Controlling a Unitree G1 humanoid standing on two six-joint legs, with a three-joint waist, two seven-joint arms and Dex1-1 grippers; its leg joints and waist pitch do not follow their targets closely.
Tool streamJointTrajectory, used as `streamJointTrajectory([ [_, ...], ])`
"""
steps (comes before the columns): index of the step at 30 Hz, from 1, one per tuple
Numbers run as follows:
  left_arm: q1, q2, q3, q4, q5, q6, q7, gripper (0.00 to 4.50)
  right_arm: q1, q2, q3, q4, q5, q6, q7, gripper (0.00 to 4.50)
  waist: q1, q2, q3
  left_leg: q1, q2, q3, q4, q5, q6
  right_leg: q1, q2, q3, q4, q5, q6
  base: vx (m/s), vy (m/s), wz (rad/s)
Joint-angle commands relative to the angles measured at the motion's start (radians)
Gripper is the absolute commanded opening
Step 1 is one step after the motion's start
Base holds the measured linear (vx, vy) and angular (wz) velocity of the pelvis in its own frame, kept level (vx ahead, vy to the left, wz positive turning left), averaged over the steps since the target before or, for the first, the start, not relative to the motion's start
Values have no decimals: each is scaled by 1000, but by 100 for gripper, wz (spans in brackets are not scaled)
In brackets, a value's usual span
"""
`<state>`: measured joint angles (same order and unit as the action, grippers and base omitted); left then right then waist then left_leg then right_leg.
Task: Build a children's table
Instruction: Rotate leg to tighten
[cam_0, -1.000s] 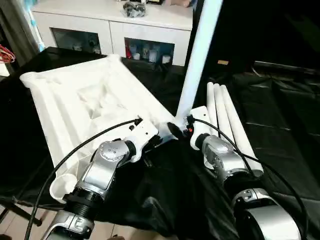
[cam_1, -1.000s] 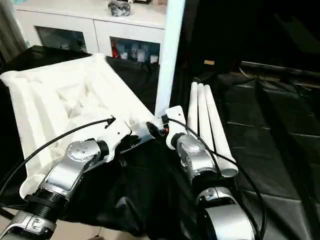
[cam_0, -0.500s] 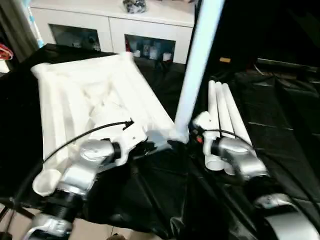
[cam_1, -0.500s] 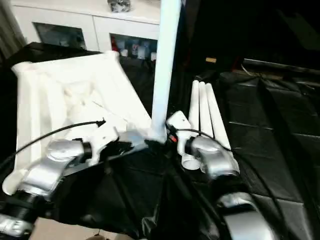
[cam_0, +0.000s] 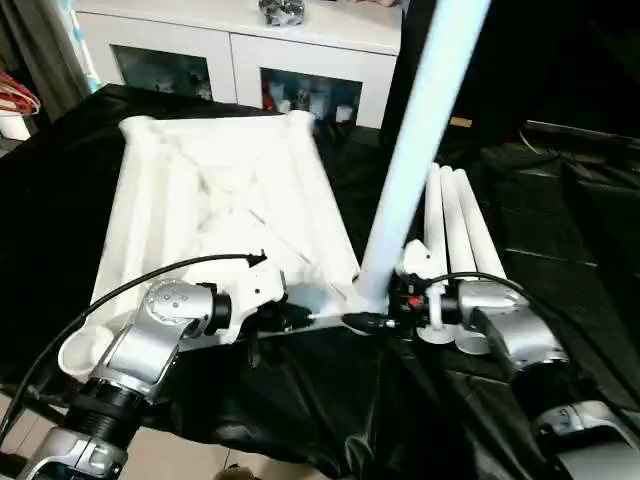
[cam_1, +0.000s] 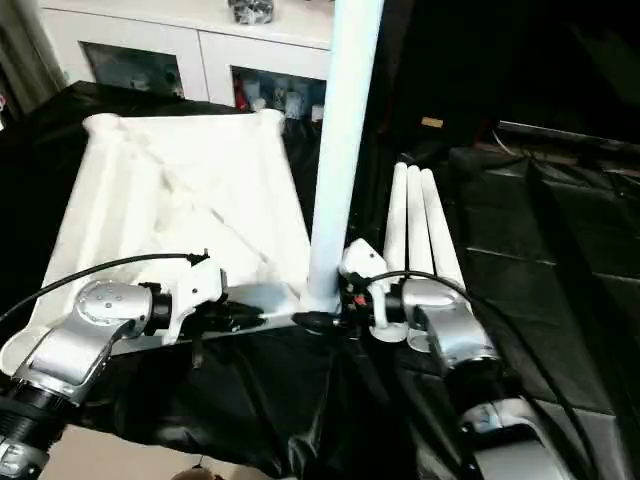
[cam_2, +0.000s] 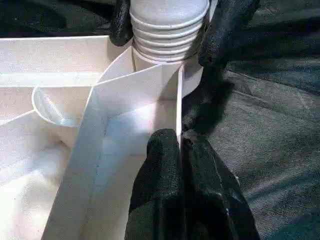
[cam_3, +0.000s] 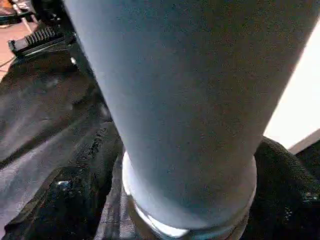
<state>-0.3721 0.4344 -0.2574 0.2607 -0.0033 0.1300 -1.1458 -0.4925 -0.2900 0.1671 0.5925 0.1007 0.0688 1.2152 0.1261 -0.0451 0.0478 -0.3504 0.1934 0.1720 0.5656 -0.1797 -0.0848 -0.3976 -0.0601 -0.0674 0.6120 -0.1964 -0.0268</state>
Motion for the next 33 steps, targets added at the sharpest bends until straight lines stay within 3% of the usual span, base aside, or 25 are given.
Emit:
streamJointTrajectory([
  [1, -7, -12, -26, 8, 9, -1, 18, 0, 20, 22, 69, -41, 16, 16, 74, 341, 1, 5, -56, 3, 44, -7, -57, -164, 56, 51, -84, 52, -67, -147, -200, 0, 0, 0],
  [6, -8, -30, -19, 12, 15, 3, 55, 0, 29, 50, 64, -35, 14, 34, 31, 305, 2, 6, -57, 4, 43, -7, -57, -165, 51, 51, -84, 52, -68, -148, -200, 0, 0, 0],
  [8, -21, -63, -11, 32, 38, 15, 133, 0, 20, 101, 44, 9, -13, 26, -93, 298, -1, 5, -54, 4, 44, -8, -60, -178, 42, 49, -84, 53, -70, -174, -195, 0, 0, 0],
  [9, -30, -81, -4, 44, 48, 24, 175, 0, 3, 129, 28, 50, -27, 23, -171, 290, -3, 5, -51, 4, 42, -8, -63, -192, 36, 46, -84, 53, -74, -201, -190, 0, 0, 0],
  [11, -46, -112, 3, 61, 60, 45, 243, 0, -26, 175, 2, 117, -42, 15, -292, 281, -14, 7, -45, 13, 42, -13, -68, -272, -2, 40, -92, 52, -91, -378, -156, 0, 0, 0],
  [12, -46, -112, 3, 61, 60, 45, 243, 0, -26, 175, 2, 117, -42, 15, -292, 281, -14, 7, -45, 13, 42, -13, -68, -272, -2, 40, -92, 52, -91, -378, -156, 0, 0, 0],
  [13, -60, -141, 10, 75, 74, 60, 304, 0, -50, 217, -18, 172, -48, 4, -388, 279, -19, 4, -45, 14, 41, -17, -69, -295, -12, 40, -95, 51, -98, -455, -127, 0, 0, 0],
  [17, -93, -221, 33, 85, 109, 133, 465, 0, -112, 324, -62, 291, -42, 6, -600, 278, -27, 7, -43, 22, 39, -21, -70, -335, -13, 33, -94, 49, -109, -511, -104, 0, 0, 0],
  [21, -106, -272, 47, 83, 130, 168, 552, 0, -144, 383, -78, 357, -59, -4, -713, 278, -30, 7, -45, 22, 39, -19, -70, -332, -12, 30, -92, 51, -107, -474, -108, 0, 0, 0],
  [24, -104, -295, 41, 76, 130, 169, 559, 0, -153, 404, -83, 389, -74, -38, -726, 278, -25, 4, -49, 16, 41, -16, -70, -296, 1, 34, -92, 54, -98, -390, -123, 0, 0, 0],
  [25, -102, -299, 38, 73, 130, 168, 558, 0, -156, 408, -87, 397, -73, -40, -724, 334, -23, 4, -50, 13, 41, -15, -70, -277, 5, 36, -90, 56, -93, -347, -134, 0, 0, 0],
  [26, -97, -300, 30, 66, 129, 163, 549, 0, -159, 412, -92, 407, -68, -49, -715, 347, -22, 5, -52, 12, 41, -14, -69, -259, 10, 38, -89, 56, -88, -306, -145, 0, 0, 0],
  [33, -59, -257, 0, 29, 107, 113, 439, 0, -168, 375, -80, 409, -74, -95, -658, 377, -22, 11, -53, 5, 41, -13, -68, -222, 20, 45, -89, 55, -82, -244, -162, 0, 0, 0],
])
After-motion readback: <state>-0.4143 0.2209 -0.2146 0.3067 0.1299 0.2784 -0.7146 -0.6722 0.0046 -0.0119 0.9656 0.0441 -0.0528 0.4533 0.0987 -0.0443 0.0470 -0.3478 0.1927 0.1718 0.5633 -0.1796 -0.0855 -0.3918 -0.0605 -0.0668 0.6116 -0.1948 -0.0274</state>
